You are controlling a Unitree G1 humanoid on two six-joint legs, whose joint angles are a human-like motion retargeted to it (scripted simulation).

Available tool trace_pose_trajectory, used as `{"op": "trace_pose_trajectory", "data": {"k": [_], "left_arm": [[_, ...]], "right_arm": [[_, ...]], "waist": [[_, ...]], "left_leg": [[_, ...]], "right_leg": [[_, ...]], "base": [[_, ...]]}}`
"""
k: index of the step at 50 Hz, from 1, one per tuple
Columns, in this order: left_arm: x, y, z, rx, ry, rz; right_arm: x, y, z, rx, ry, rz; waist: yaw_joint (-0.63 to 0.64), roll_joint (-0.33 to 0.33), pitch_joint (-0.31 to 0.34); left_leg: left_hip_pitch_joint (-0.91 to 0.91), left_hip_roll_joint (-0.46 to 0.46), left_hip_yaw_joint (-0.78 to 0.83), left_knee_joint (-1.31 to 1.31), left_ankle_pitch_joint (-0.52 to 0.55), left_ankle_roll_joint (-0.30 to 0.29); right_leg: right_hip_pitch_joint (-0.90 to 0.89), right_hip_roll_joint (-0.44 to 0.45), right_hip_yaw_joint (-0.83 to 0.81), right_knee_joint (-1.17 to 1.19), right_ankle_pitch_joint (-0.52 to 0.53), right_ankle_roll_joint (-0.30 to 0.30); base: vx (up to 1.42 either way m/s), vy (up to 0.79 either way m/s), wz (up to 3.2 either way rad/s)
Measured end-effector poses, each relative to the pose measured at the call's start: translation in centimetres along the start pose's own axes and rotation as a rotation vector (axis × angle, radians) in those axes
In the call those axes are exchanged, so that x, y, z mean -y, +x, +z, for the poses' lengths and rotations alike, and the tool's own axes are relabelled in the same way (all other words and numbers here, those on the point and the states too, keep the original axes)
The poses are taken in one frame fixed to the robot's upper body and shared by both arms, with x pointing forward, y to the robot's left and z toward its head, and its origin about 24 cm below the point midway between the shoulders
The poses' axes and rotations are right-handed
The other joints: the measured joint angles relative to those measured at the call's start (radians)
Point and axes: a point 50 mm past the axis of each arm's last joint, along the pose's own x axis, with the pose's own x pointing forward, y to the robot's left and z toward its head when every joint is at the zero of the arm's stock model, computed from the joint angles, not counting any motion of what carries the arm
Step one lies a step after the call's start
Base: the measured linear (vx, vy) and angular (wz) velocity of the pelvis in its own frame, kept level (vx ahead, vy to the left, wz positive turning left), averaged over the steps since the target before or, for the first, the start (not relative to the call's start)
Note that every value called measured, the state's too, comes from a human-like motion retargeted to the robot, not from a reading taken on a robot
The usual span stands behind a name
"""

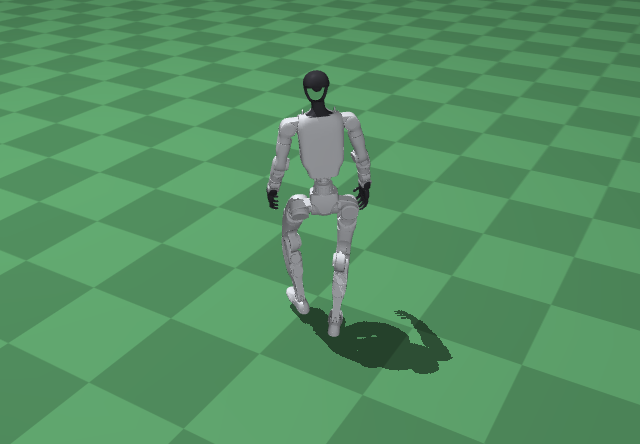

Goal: Walk

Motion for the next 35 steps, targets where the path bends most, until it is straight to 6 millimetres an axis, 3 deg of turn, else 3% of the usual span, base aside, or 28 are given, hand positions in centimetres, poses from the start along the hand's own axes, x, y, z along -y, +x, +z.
{"op": "trace_pose_trajectory", "data": {"k": [3, 7, 15, 17, 22, 25, 28, 35], "left_arm": [[-0.2, -0.3, -0.9, -0.025, 0.011, 0.008], [-0.4, -0.9, -2.5, -0.073, 0.002, 0.023], [-1.5, -2.5, -6.3, -0.203, -0.084, 0.087], [-1.6, -2.9, -7.3, -0.238, -0.115, 0.096], [-1.6, -3.5, -8.5, -0.283, -0.161, 0.094], [-1.4, -3.4, -8.4, -0.278, -0.155, 0.088], [-1.3, -2.8, -7.4, -0.252, -0.140, 0.086], [-1.2, -1.4, -4.5, -0.164, -0.101, 0.086]], "right_arm": [[0.0, 0.1, 0.8, 0.022, -0.014, -0.001], [-0.3, 0.3, 1.3, 0.040, -0.023, 0.005], [-2.6, 0.3, 0.6, 0.020, 0.015, 0.058], [-3.5, 0.3, -0.1, -0.002, 0.029, 0.088], [-4.9, 0.1, -0.8, -0.041, 0.045, 0.168], [-5.0, 0.2, -0.7, -0.045, 0.038, 0.187], [-4.4, 0.3, 0.0, -0.029, 0.020, 0.180], [-3.2, 0.5, 1.1, -0.003, -0.027, 0.143]], "waist": [[-0.001, -0.033, -0.010], [0.004, -0.047, -0.029], [0.030, -0.139, -0.064], [0.030, -0.169, -0.067], [0.000, -0.263, -0.056], [-0.029, -0.281, -0.044], [-0.060, -0.279, -0.025], [-0.124, -0.202, 0.003]], "left_leg": [[-0.007, -0.079, 0.018, -0.257, 0.080, -0.029], [-0.046, -0.118, 0.001, -0.385, 0.111, -0.044], [-0.008, -0.219, 0.006, -0.344, 0.207, 0.026], [0.008, -0.258, 0.009, -0.313, 0.198, 0.053], [0.116, -0.408, 0.040, -0.374, 0.175, 0.129], [0.178, -0.465, 0.041, -0.403, 0.150, 0.154], [0.265, -0.507, 0.027, -0.487, 0.153, 0.164], [0.364, -0.484, -0.031, -0.511, 0.083, 0.147]], "right_leg": [[0.044, -0.034, 0.009, -0.008, -0.033, 0.011], [0.072, -0.047, 0.027, 0.044, -0.095, 0.015], [0.101, -0.177, 0.028, 0.265, -0.138, 0.044], [0.084, -0.237, 0.025, 0.377, -0.079, 0.066], [-0.035, -0.436, 0.047, 0.744, 0.189, 0.115], [-0.130, -0.511, 0.066, 0.907, 0.209, 0.091], [-0.230, -0.542, 0.078, 0.962, 0.116, 0.058], [-0.392, -0.430, 0.039, 0.733, -0.043, 0.034]], "base": [[0.55, 0.06, 0.04], [0.54, 0.09, -0.10], [0.55, 0.13, -0.20], [0.50, 0.17, -0.02], [0.45, 0.19, 0.11], [0.43, 0.18, -0.01], [0.41, 0.14, -0.08], [0.35, 0.06, 0.03]]}}
